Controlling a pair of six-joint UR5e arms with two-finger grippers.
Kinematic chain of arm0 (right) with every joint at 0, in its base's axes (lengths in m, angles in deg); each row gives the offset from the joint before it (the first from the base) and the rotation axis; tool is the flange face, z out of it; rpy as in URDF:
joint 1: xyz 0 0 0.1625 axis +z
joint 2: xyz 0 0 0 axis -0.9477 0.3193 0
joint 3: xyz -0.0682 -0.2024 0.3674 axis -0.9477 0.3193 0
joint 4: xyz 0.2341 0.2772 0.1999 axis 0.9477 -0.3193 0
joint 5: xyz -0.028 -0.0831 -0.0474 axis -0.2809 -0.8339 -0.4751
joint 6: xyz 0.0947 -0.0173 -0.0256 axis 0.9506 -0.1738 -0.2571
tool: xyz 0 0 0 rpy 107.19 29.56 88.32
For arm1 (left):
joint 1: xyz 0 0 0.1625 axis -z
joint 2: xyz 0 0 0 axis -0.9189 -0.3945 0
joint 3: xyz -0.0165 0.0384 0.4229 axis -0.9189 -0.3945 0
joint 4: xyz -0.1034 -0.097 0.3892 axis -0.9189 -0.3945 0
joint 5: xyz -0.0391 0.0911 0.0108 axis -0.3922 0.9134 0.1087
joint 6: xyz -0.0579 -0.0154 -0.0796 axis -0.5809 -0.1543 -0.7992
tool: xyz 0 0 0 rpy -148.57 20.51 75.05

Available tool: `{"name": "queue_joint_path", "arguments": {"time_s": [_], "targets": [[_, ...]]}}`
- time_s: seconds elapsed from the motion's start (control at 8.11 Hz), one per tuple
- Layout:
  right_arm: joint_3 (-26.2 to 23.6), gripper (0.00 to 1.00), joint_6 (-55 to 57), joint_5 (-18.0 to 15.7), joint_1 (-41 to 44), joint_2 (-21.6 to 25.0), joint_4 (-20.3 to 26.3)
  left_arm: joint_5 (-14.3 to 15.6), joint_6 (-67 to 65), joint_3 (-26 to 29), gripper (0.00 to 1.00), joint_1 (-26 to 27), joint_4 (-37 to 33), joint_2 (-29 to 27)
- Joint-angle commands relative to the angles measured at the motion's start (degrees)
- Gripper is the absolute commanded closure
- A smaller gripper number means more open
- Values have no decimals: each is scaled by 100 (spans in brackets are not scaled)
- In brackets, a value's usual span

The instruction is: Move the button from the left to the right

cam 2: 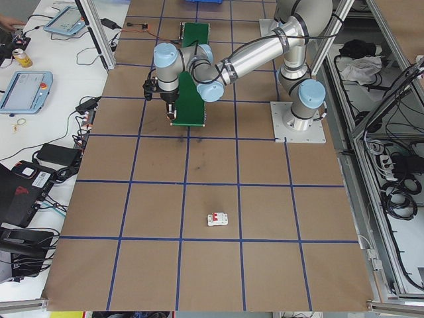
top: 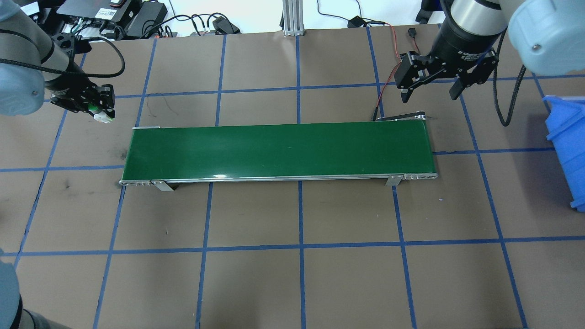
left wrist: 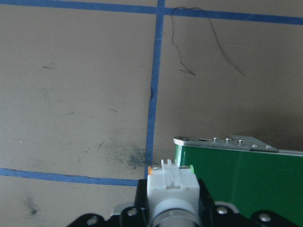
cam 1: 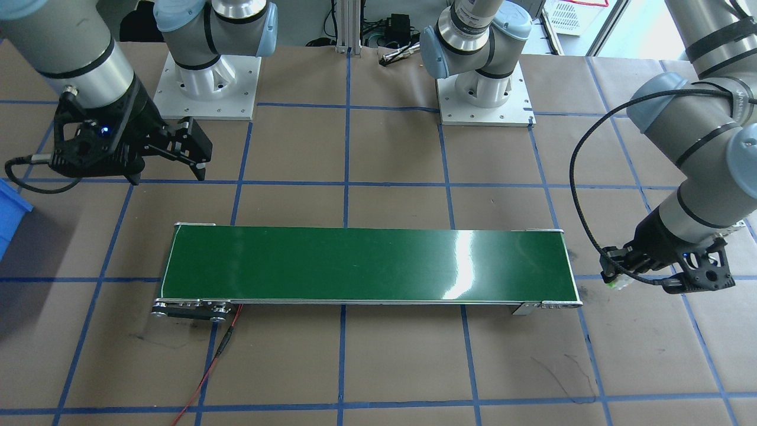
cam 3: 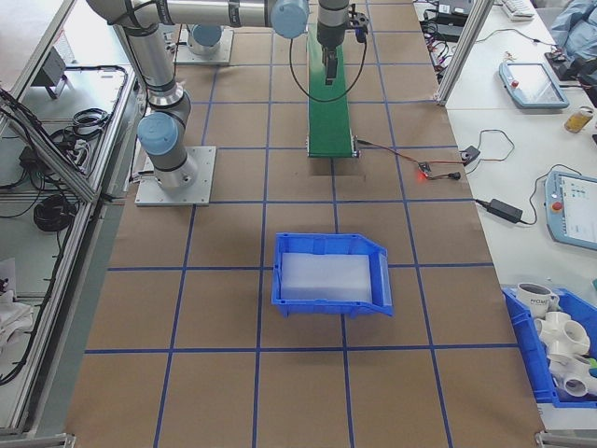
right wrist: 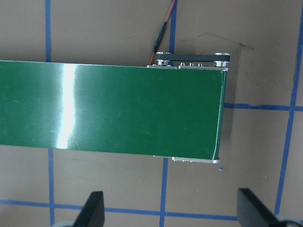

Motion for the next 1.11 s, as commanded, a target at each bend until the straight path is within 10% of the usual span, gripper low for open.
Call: {"name": "queue_joint_path", "arguments": {"time_s": [0.0,0.74,0.86,0.99], "targets": [[-359,0,-789,-31,-210,-639,-911,-153,-100,-137,100,187,-23,-122],[-835,0,-952,-50,-210,-1424,-1855,-163,-73,-771,89,187,-6,-140],[-835,0,-952,-23,-210,-1415,-1864,-128,-74,-771,1,187,-32,-122],[-844,0,-935,38,-210,-1423,-1864,-93,-126,-727,0,222,-172,-18]]}}
